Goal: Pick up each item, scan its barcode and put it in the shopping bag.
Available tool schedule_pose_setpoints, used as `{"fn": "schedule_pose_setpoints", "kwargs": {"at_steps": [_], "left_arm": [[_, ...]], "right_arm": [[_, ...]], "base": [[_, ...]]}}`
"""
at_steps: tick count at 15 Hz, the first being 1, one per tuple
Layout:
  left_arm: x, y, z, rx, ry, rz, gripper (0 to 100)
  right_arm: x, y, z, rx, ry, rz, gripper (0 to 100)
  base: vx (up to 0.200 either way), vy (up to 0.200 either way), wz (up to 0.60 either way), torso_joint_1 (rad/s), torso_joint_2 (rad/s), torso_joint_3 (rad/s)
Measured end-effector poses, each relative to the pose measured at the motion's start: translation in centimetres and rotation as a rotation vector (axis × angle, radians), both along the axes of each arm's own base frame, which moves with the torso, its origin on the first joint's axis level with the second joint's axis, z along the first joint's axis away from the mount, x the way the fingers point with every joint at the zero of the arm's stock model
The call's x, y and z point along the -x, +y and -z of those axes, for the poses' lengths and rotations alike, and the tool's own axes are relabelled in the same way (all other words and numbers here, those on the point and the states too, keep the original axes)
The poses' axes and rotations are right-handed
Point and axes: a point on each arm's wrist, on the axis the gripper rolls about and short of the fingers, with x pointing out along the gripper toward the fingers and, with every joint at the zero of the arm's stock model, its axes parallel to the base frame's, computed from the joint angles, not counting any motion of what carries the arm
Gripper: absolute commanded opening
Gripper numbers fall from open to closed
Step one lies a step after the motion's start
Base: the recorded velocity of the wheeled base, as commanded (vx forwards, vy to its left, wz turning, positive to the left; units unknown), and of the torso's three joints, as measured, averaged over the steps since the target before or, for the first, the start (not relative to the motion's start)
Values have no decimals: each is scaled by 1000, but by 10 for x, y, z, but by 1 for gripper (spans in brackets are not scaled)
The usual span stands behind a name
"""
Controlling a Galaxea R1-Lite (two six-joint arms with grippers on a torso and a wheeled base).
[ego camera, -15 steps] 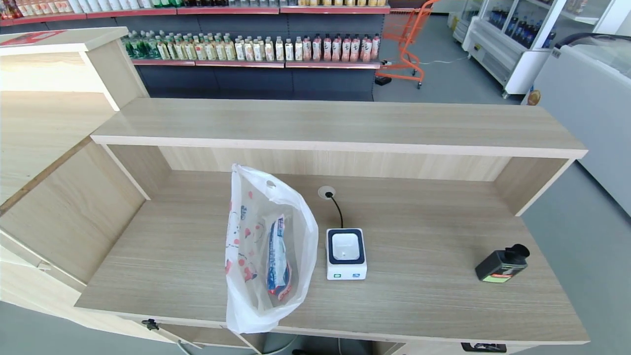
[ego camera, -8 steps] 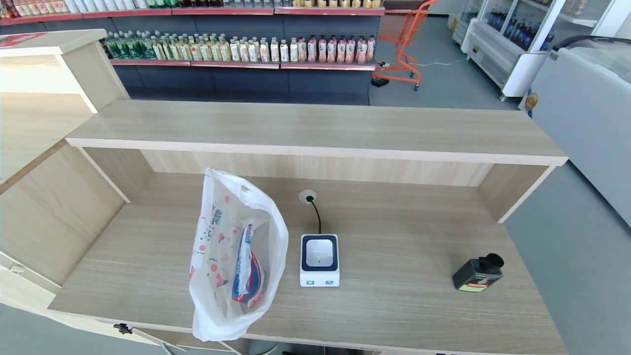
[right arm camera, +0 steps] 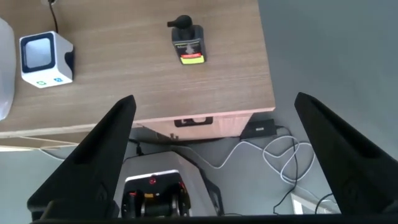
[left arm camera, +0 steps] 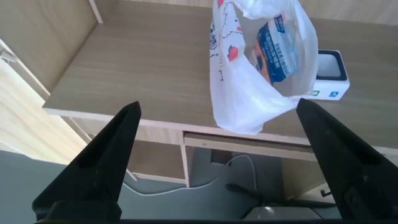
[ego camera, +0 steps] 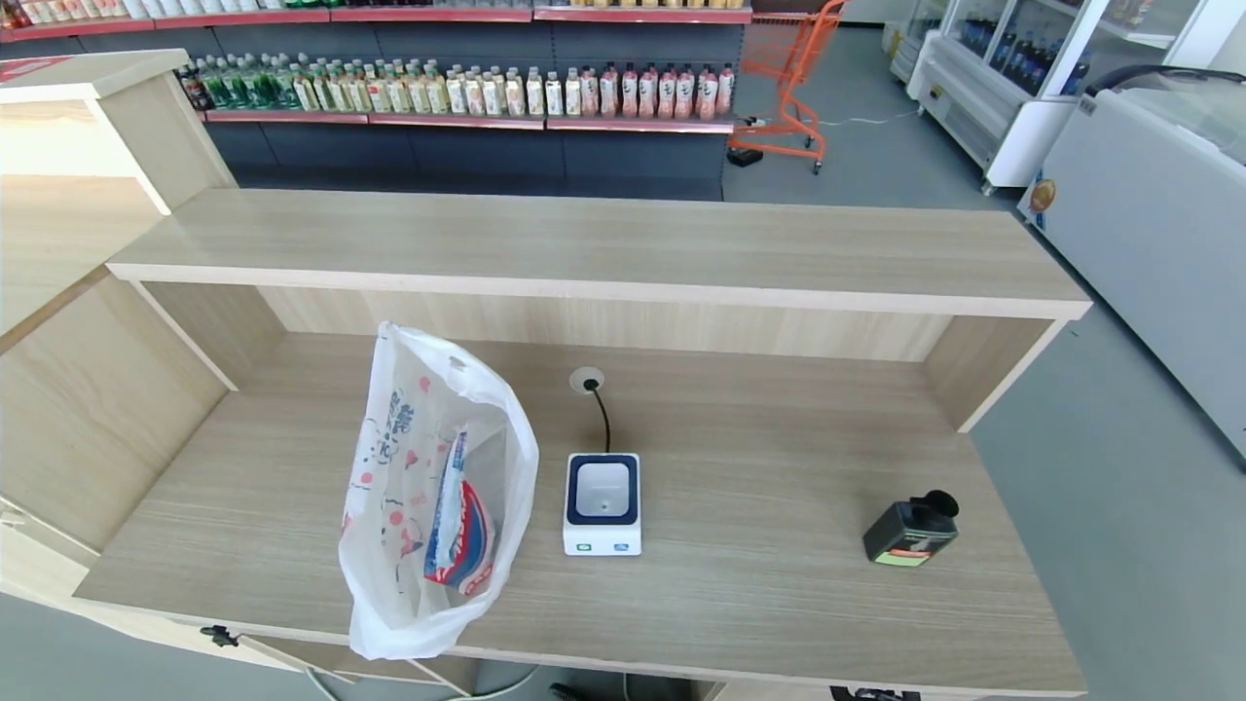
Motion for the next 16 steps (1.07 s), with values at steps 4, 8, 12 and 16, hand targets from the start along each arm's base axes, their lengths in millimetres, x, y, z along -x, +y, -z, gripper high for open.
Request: {"fn": "schedule_pose_setpoints", "kwargs": {"at_steps": [4, 8, 12, 16], "left_arm": [[0, 0, 0, -8, 1, -1, 100], [0, 0, 0, -39, 1, 0, 100], [0, 0, 0, -40, 1, -1, 100], [0, 0, 0, -29, 1, 1, 100]], "right_arm": [[-1, 0, 0, -1, 5, -1, 100], [-1, 0, 1, -10, 7, 5, 100], [-2, -1, 1, -48, 11, 21, 100], [-5, -2, 0, -52, 75, 73, 100]], "base": [[-150, 0, 0, -5, 2, 3], [0, -100, 0, -1, 0, 4], [0, -200, 0, 15, 5, 0], [0, -100, 0, -2, 0, 1]]}}
